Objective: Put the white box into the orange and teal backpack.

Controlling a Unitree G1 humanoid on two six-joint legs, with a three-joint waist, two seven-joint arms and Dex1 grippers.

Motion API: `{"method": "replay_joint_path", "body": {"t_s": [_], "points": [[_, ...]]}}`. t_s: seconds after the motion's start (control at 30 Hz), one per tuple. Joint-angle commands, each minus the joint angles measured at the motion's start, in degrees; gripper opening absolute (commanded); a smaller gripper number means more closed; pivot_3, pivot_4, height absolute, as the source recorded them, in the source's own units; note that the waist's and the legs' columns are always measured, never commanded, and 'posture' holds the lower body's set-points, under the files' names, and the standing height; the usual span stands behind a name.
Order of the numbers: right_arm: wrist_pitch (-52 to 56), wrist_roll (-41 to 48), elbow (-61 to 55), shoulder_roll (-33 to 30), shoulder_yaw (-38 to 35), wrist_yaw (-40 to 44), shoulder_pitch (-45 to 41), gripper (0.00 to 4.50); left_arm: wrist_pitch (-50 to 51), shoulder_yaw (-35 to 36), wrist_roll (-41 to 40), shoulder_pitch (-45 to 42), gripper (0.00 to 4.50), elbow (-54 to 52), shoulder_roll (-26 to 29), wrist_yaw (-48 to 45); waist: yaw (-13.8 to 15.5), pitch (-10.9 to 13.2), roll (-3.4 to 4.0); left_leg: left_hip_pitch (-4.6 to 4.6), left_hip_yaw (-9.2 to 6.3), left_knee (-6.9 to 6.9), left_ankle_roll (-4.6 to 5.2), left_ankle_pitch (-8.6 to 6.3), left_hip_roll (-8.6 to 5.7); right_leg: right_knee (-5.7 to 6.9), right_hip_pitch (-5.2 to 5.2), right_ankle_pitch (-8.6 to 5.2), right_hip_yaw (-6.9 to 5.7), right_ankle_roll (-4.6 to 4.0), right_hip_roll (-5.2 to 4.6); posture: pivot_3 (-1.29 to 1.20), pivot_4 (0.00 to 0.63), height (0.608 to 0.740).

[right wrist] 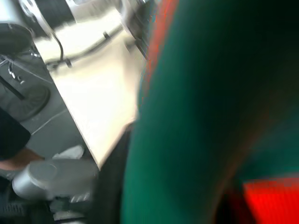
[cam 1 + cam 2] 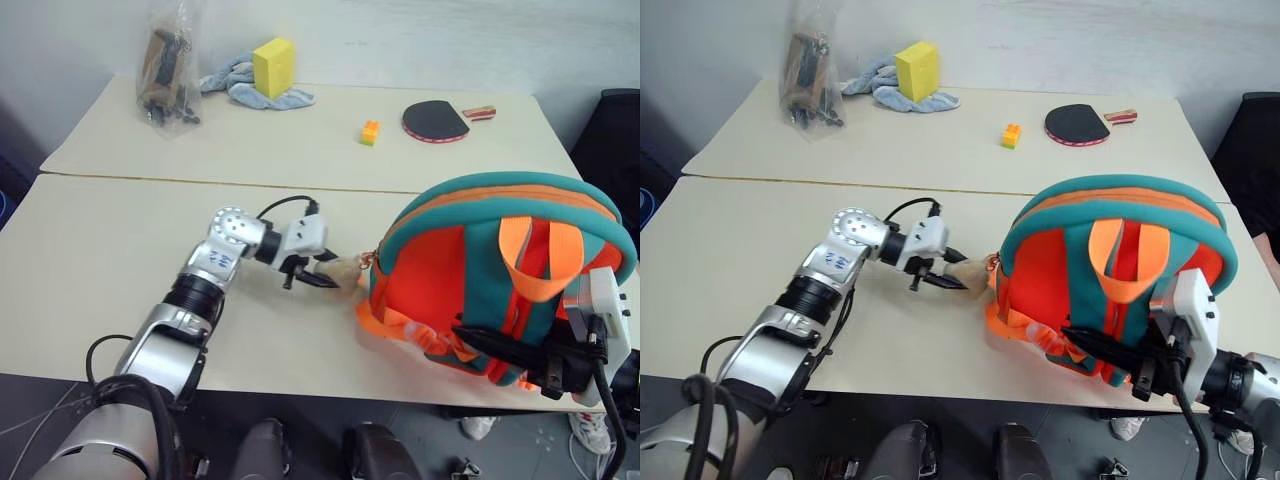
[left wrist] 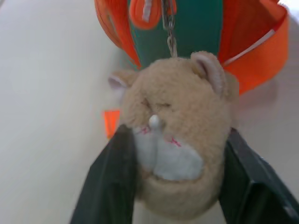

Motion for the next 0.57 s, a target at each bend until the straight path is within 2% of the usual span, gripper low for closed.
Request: {"method": "replay_joint_path", "body": {"t_s": [0.03,0.13,0.23,0.33,0.4,0.47,0.57], "points": [[1.1,0.1,5.9,-1.4,-11.2,7.9,3.2,2.32,9.1,4.7,-5.1,2.3,3.43,-7.4,5.9,-3.2,-0.2,0.0,0.0,0.0,0.0,0.0,-0.01,0.0,0.01,0.0,0.0,0.0,0.0,0.0,0.0,0.0,0.15,0.74],[1.5,-4.0,12.6,-3.1,-21.5,17.5,8.7,3.4,16.7,9.0,-10.0,4.5,4.39,-11.9,12.8,-6.6,-0.3,0.0,0.0,0.02,0.0,0.0,0.0,0.0,-0.01,-0.03,0.04,0.0,0.0,-0.01,-0.01,0.0,0.15,0.74],[2.0,-8.7,22.4,-5.7,-30.7,28.6,15.3,4.46,26.1,12.4,-16.2,5.1,4.5,-14.1,20.8,-12.1,-0.3,0.0,0.0,0.09,-0.03,-0.16,0.01,-0.01,-0.01,-0.25,0.14,-0.01,-0.05,-0.03,0.0,0.0,0.15,0.74],[2.2,-12.5,33.9,-10.0,-36.3,32.9,15.9,4.46,33.0,16.4,-21.3,3.7,4.5,-13.8,26.9,-13.2,-0.3,0.0,0.01,0.16,-0.06,-0.18,0.08,-0.07,-0.03,-0.44,0.33,-0.01,-0.08,-0.02,-0.05,0.0,0.15,0.74],[2.3,-13.9,39.3,-12.0,-37.7,34.3,14.3,4.46,34.6,18.7,-23.3,3.3,4.5,-13.4,28.2,-10.9,-0.5,0.0,0.0,0.28,-0.04,-0.16,0.16,-0.13,-0.1,-0.48,0.46,-0.01,-0.08,-0.02,-0.16,0.0,0.15,0.74],[2.2,-13.9,41.4,-12.3,-36.7,33.3,10.9,4.46,34.0,19.9,-23.9,4.4,4.5,-14.1,27.8,-7.9,-0.5,0.0,0.0,0.44,-0.05,-0.19,0.27,-0.21,-0.1,-0.53,0.64,-0.01,-0.12,-0.02,-0.19,0.0,0.15,0.74],[2.2,-13.9,41.7,-10.6,-32.7,29.1,4.7,4.46,29.5,20.1,-21.9,9.1,4.5,-17.6,24.3,-2.0,-0.5,0.0,0.02,0.53,-0.06,-0.21,0.26,-0.26,-0.1,-0.52,0.7,-0.01,-0.1,-0.02,-0.19,0.0,0.15,0.74]]}}
